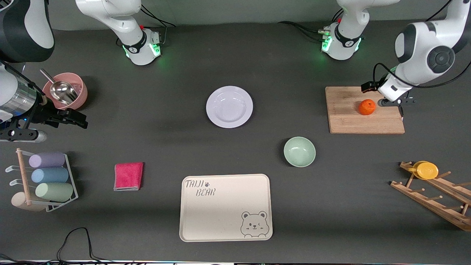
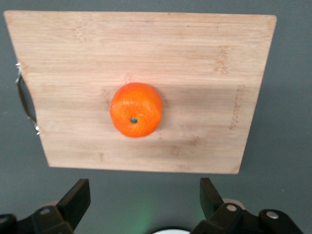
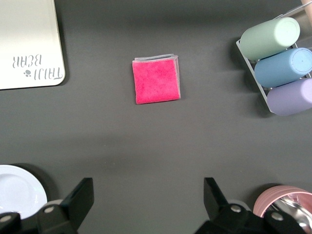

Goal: Place orange and plate with both arms
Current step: 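Lower the left gripper onto the orange on the cutting board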

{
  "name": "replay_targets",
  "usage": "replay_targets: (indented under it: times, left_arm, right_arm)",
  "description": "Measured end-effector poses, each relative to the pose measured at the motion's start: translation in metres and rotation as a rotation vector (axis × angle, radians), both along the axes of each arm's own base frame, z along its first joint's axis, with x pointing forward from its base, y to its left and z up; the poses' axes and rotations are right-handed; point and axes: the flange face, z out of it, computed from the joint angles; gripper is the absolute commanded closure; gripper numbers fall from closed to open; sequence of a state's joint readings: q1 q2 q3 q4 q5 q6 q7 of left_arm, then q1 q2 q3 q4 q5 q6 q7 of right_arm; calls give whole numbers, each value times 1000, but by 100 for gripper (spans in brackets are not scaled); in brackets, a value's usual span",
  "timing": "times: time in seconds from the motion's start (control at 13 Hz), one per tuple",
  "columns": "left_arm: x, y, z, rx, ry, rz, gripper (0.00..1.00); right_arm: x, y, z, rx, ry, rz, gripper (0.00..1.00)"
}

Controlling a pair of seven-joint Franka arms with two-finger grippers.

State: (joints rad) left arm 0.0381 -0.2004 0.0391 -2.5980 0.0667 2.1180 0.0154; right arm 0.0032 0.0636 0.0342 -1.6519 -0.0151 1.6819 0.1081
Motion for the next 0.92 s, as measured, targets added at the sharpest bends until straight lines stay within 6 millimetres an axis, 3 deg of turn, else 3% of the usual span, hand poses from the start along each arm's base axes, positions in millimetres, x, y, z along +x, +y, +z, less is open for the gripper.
replay_targets:
  times: [0.38,0.92]
  left_arm:
    - [-1,7,-51,5,-14,0,0]
    - [-13,13,-78,6,-64,9,0]
  right_arm:
    - [0,0,0,5,0,-1,0]
    - [0,-1,0,14,1,-6,0]
